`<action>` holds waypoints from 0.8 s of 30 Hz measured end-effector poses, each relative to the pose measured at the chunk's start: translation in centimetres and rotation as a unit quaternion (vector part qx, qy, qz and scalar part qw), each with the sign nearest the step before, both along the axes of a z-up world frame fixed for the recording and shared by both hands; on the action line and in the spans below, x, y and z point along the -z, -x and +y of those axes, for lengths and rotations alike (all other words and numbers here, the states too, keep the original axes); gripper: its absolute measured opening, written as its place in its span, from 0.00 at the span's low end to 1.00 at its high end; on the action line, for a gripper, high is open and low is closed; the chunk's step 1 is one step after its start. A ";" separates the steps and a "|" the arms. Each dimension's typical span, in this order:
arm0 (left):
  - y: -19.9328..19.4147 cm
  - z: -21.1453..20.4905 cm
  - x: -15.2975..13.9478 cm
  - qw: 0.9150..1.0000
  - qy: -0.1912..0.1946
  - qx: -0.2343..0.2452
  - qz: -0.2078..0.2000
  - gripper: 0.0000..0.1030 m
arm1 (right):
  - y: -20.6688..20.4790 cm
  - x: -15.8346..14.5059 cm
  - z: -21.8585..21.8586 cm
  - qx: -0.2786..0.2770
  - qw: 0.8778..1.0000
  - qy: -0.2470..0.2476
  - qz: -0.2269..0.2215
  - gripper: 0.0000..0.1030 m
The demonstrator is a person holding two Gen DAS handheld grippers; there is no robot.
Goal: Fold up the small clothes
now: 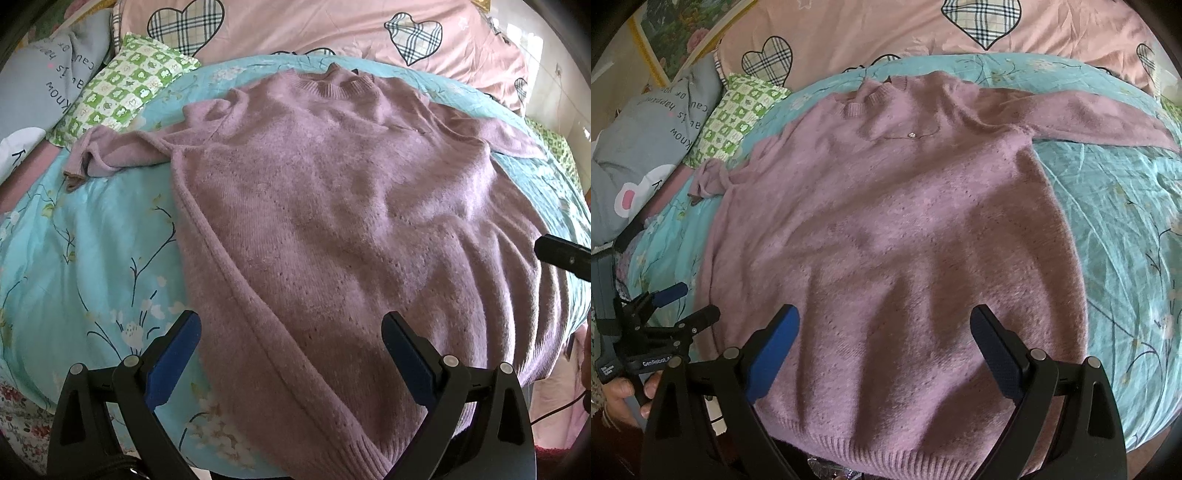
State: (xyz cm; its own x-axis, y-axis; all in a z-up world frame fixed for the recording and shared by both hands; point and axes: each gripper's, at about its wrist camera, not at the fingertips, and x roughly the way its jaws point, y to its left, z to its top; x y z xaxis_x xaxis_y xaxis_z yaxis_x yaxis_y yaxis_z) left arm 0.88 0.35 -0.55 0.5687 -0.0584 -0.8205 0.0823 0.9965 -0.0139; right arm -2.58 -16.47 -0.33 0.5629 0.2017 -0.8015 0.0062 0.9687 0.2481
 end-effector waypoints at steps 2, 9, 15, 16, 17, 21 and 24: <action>-0.2 0.0 -0.1 1.000 0.000 0.000 -0.002 0.96 | -0.2 -0.1 -0.7 0.007 1.000 -0.003 0.000 0.91; -2.1 0.3 -0.5 1.000 -0.006 -0.005 0.002 0.96 | -1.4 -0.4 -4.7 0.047 0.998 -0.028 0.012 0.91; -4.8 0.5 -1.2 1.000 -0.004 -0.006 0.002 0.96 | -3.0 -1.1 -10.0 0.091 0.995 -0.034 0.005 0.91; -5.3 0.5 -1.4 1.000 -0.006 -0.006 -0.003 0.96 | -3.3 -1.4 -11.2 0.101 0.994 -0.032 0.003 0.91; -6.0 0.5 -1.7 1.000 -0.010 -0.006 -0.008 0.96 | -3.5 -1.7 -12.6 0.112 0.993 -0.035 -0.001 0.91; -8.5 0.5 -2.5 1.000 -0.010 -0.006 -0.014 0.96 | -5.0 -2.6 -18.1 0.150 0.987 -0.052 -0.010 0.91; -10.6 0.4 -3.3 1.000 -0.005 -0.007 -0.025 0.96 | -6.0 -3.1 -22.8 0.189 0.980 -0.062 -0.018 0.91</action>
State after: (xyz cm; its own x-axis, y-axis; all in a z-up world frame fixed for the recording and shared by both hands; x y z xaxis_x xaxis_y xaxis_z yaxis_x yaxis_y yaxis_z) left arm 11.52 0.78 2.75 0.6092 -0.0415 -0.7919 0.0679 0.9977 0.0000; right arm 3.45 -39.27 2.74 0.6440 0.0691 -0.7619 0.3469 0.8612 0.3714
